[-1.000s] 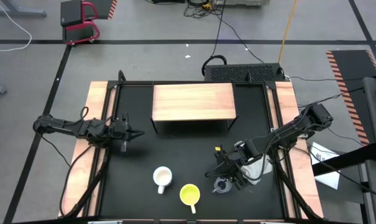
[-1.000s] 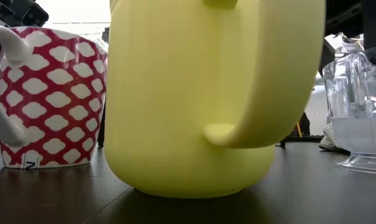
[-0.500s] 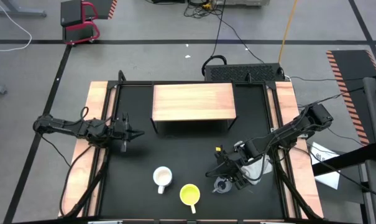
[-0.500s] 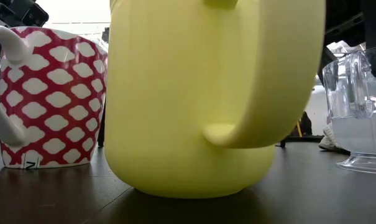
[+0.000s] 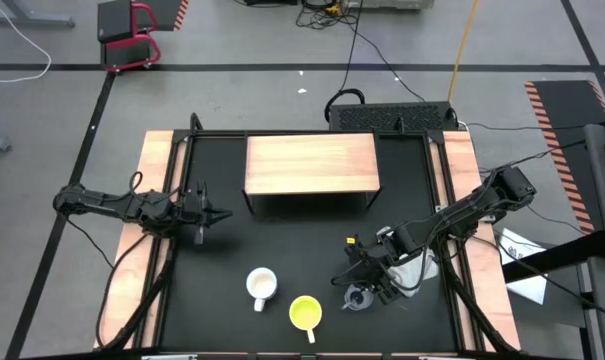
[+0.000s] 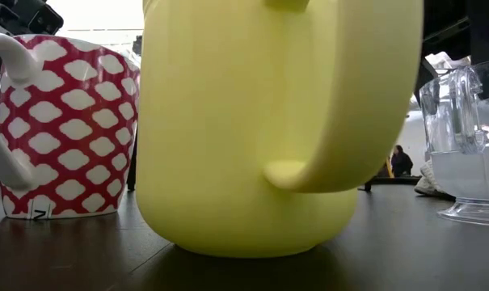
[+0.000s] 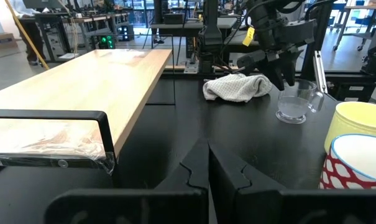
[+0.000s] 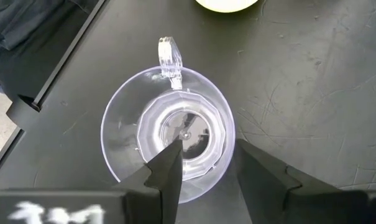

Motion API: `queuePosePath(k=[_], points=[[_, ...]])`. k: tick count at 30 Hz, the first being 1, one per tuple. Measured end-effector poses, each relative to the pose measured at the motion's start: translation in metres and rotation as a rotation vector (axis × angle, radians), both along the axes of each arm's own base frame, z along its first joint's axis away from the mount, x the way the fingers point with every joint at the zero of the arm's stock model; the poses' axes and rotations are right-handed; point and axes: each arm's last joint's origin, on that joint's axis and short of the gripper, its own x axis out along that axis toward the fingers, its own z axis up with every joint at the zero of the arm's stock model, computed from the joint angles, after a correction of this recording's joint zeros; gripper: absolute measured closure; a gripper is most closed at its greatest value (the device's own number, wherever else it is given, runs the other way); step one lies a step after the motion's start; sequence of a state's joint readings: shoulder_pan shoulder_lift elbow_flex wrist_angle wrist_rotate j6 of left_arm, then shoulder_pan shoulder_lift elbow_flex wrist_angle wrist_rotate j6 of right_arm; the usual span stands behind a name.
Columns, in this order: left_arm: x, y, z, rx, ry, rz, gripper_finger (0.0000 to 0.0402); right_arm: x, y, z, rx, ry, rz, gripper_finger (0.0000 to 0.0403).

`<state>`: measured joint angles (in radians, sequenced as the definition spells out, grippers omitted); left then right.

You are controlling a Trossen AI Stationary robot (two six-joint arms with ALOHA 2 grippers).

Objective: Stack small to large cups/mugs on shelf
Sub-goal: Put the transparent mug on the shelf

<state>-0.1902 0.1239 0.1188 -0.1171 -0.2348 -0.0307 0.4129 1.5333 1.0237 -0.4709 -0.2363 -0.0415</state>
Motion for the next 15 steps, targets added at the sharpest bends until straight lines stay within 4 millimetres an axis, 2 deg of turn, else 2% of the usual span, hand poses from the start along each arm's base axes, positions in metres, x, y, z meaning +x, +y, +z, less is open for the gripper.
queuePosePath(k=[15], points=[[-0.0001, 0.0, -0.0012, 0.003, 0.012, 0.0, 0.0398, 0.0019, 0.0008, 0.0012, 0.008, -0.023, -0.001, 0.0311]])
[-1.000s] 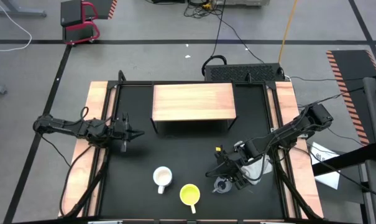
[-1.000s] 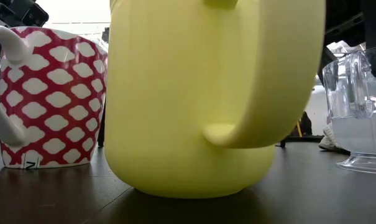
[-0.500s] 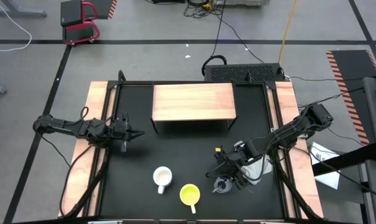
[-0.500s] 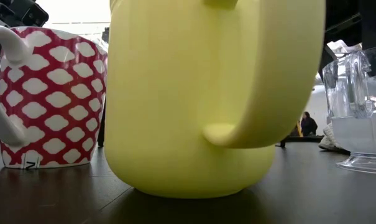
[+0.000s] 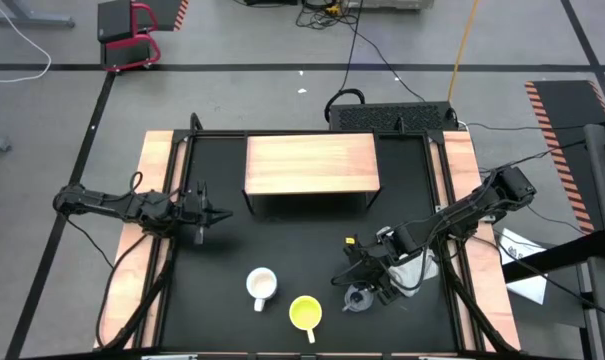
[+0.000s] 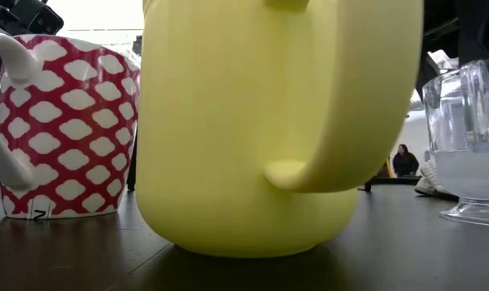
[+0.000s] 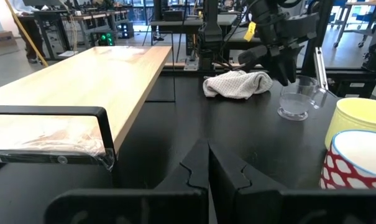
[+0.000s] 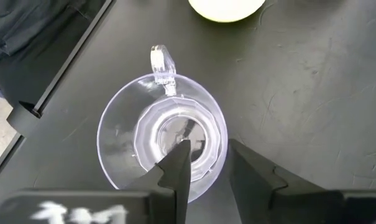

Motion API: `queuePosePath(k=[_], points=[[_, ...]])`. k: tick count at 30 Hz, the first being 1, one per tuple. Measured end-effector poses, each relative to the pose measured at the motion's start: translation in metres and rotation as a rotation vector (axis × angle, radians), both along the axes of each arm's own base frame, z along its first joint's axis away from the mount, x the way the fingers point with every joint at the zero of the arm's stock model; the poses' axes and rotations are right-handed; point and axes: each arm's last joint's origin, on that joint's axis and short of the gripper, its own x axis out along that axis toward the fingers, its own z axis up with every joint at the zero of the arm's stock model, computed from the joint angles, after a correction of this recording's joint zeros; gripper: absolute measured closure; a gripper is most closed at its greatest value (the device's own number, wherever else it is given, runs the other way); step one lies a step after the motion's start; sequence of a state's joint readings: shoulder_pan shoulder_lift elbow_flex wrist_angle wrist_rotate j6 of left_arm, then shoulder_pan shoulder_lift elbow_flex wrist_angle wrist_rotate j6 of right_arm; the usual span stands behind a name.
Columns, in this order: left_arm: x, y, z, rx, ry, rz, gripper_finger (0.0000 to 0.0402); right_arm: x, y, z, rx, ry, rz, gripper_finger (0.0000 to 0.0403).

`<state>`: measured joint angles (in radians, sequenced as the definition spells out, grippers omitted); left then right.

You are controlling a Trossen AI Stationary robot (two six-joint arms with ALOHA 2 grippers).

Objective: Stack small to large cups/mugs on shelf
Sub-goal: Put the transparent mug on the shelf

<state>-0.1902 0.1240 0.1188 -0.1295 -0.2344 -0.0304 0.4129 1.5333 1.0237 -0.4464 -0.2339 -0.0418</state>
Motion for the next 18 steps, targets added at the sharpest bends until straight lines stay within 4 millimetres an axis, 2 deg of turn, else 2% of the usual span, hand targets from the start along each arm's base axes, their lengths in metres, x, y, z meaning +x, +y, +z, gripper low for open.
queuePosePath(k=[10, 18], points=[[0.0, 0.0, -0.0001, 0.0, 0.001, 0.0, 0.0398, 0.0031, -0.0069, -0.0009, -0.017, -0.011, -0.038, 0.0333], [-0.0001, 0.0, -0.0008, 0.002, 0.008, 0.0, 0.0398, 0.0007, -0.0102, -0.0071, -0.014, 0.019, -0.064, 0.0334]])
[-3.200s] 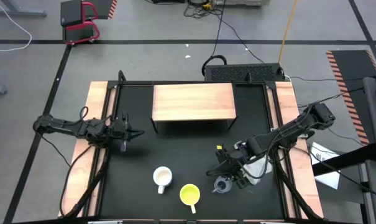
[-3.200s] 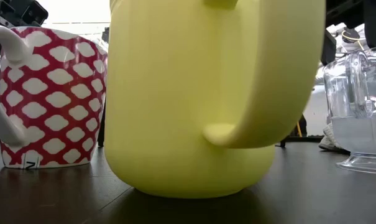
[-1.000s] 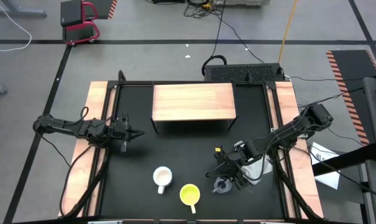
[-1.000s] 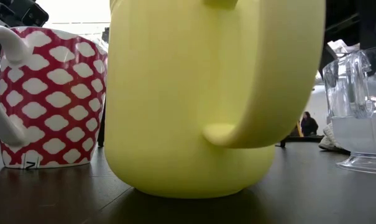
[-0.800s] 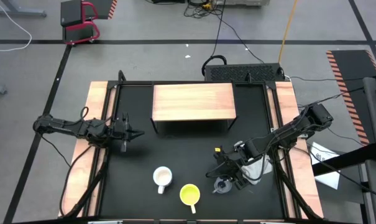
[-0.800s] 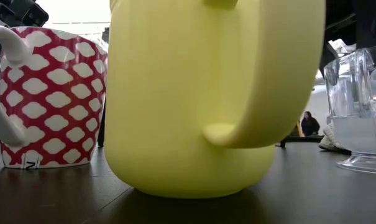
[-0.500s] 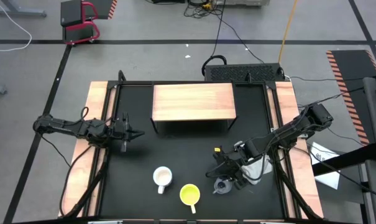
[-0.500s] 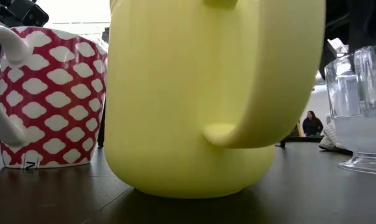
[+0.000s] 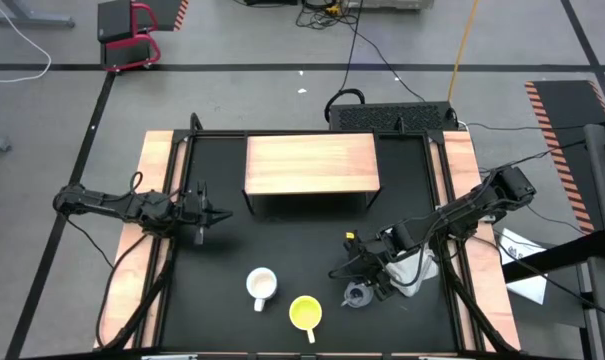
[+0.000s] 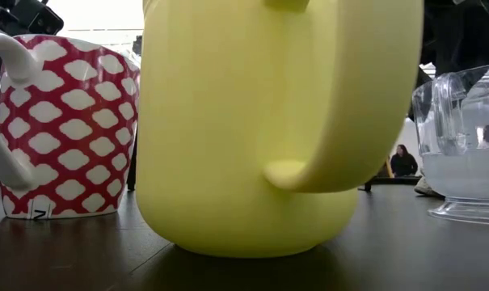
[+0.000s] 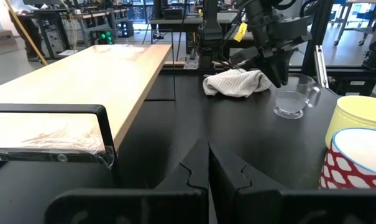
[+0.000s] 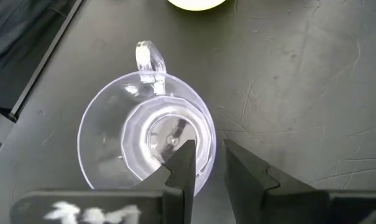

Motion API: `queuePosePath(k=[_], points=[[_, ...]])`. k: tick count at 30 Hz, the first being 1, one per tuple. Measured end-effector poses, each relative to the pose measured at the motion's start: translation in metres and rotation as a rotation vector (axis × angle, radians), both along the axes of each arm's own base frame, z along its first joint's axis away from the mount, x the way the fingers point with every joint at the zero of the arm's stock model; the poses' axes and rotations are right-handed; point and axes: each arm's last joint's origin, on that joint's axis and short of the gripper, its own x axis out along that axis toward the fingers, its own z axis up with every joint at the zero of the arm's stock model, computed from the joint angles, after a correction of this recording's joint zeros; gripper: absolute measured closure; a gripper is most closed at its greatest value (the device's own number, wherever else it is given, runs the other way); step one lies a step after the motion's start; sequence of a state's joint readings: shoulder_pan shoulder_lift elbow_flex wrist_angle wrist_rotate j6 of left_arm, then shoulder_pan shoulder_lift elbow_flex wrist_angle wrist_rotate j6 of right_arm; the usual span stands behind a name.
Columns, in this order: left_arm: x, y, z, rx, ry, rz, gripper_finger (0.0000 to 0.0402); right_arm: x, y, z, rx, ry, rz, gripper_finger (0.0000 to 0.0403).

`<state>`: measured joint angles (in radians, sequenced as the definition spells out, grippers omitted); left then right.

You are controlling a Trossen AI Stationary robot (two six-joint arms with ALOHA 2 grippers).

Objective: Stack small to large cups/mugs on shelf
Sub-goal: Put the transparent mug on the shelf

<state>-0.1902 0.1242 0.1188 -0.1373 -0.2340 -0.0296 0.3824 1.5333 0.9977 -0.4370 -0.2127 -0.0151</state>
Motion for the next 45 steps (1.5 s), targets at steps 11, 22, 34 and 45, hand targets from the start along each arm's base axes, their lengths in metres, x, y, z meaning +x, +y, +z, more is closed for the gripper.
queuePosePath(k=[11, 22, 34, 45], points=[[0.0, 0.0, -0.0002, 0.0, 0.002, 0.0, 0.0398, 0.0001, 0.0002, 0.0, 0.001, -0.003, 0.002, 0.0334], [0.0, 0.0, -0.0002, 0.0, 0.002, 0.0, 0.0398, 0.0001, 0.0002, 0.0, 0.001, -0.003, 0.004, 0.0377], [0.0, 0.0, -0.0002, -0.001, 0.002, 0.0, 0.0398, 0.0007, -0.0007, 0.0, 0.003, -0.005, -0.002, 0.0401], [-0.0001, 0.0, -0.0002, -0.001, 0.002, 0.0, 0.0398, 0.0007, -0.0007, 0.0, 0.003, -0.005, -0.002, 0.0402]])
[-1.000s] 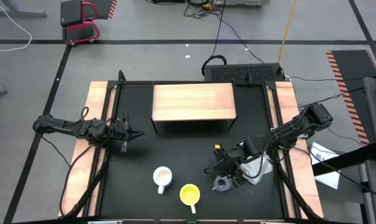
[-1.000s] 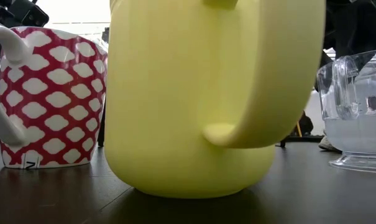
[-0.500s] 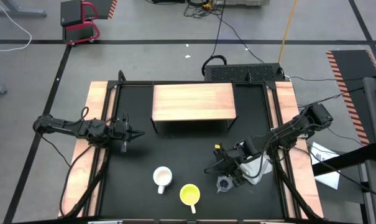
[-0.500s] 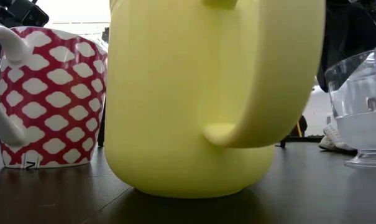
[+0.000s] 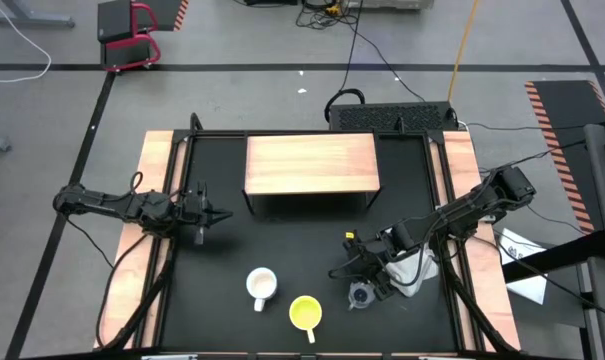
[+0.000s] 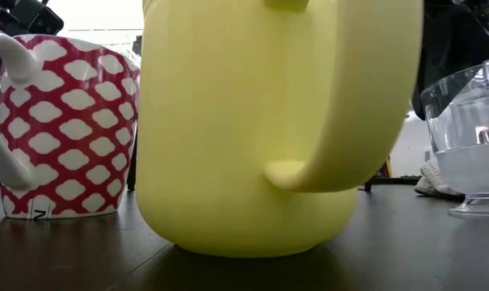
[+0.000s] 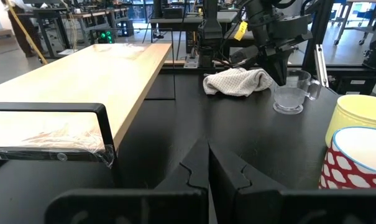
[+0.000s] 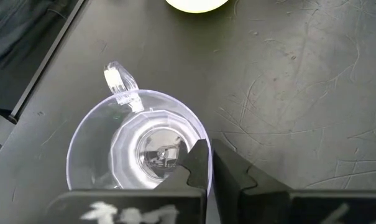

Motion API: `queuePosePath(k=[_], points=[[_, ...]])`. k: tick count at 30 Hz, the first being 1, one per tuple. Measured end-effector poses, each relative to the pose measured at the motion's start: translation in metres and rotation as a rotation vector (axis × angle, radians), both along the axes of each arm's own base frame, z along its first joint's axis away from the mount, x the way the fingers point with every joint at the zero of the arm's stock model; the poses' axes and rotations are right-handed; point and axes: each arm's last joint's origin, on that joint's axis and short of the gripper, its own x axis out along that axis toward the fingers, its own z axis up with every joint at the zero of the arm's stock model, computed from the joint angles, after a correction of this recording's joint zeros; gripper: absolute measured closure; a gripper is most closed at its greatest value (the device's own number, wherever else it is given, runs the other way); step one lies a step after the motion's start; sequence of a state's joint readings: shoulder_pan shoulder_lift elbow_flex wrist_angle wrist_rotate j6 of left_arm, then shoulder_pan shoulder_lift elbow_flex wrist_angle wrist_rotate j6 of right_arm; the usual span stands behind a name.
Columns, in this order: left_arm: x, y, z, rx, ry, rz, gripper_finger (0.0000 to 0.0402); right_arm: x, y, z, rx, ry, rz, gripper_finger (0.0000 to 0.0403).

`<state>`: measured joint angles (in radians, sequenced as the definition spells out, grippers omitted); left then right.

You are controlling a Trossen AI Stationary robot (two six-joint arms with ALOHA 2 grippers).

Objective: Stack small to large cups/mugs on shelf
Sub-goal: Put the transparent mug on the shelf

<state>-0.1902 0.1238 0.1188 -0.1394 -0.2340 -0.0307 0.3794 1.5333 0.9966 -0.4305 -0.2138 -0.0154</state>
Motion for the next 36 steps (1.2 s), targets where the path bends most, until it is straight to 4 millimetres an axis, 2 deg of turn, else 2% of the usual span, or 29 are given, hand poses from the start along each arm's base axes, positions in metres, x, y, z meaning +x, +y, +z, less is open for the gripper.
queuePosePath(k=[20, 26, 36], points=[[0.0, 0.0, 0.0, -0.003, 0.0, 0.001, 0.0398, -0.001, 0.002, 0.003, 0.004, -0.006, -0.002, 0.0403], [0.0, 0.0, 0.0, -0.004, 0.0, 0.0, 0.0398, 0.002, 0.006, 0.013, 0.007, -0.011, 0.003, 0.0403], [0.0, 0.0, 0.0, -0.004, 0.0, 0.001, 0.0398, 0.01, 0.008, 0.044, -0.019, -0.039, 0.023, 0.0403]])
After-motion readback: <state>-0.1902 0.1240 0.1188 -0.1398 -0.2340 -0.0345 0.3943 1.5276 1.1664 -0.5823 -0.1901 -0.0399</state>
